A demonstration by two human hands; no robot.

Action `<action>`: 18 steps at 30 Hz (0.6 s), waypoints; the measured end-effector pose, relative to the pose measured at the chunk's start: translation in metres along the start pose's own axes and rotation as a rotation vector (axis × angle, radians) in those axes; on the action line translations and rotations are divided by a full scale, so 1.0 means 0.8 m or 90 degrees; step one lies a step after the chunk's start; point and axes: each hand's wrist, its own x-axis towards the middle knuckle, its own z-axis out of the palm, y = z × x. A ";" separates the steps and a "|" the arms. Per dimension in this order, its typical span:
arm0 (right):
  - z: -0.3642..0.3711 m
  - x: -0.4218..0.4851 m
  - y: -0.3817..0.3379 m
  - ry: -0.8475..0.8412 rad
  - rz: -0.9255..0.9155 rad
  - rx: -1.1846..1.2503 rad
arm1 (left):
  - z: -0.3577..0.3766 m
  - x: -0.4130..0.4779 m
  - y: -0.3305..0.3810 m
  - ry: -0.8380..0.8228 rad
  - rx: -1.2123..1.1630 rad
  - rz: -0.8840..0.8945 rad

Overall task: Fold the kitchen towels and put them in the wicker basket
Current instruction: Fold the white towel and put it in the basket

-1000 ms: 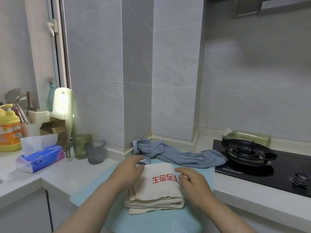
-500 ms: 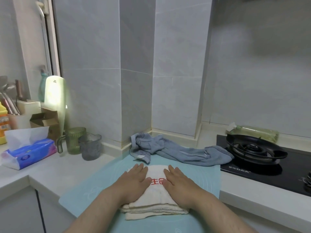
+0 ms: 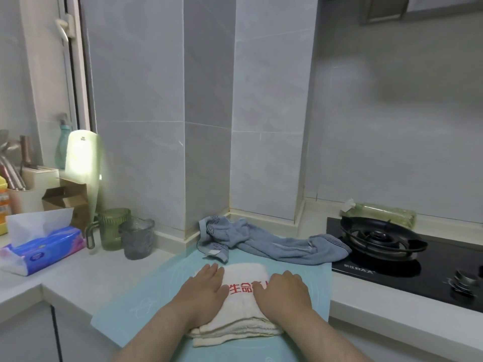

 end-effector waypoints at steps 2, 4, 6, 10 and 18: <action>-0.005 0.001 -0.007 -0.048 0.023 0.082 | 0.001 -0.003 0.001 0.008 0.008 -0.006; -0.012 0.004 -0.015 -0.093 0.046 0.168 | 0.002 -0.007 0.002 0.008 0.017 -0.014; -0.019 0.004 -0.022 -0.110 0.052 0.251 | 0.001 -0.013 0.003 0.005 0.015 -0.025; -0.058 -0.001 -0.020 -0.003 -0.109 0.294 | -0.016 -0.026 0.006 0.136 -0.039 -0.009; -0.186 -0.026 -0.016 0.071 -0.371 0.213 | -0.089 -0.051 0.037 0.177 -0.539 0.142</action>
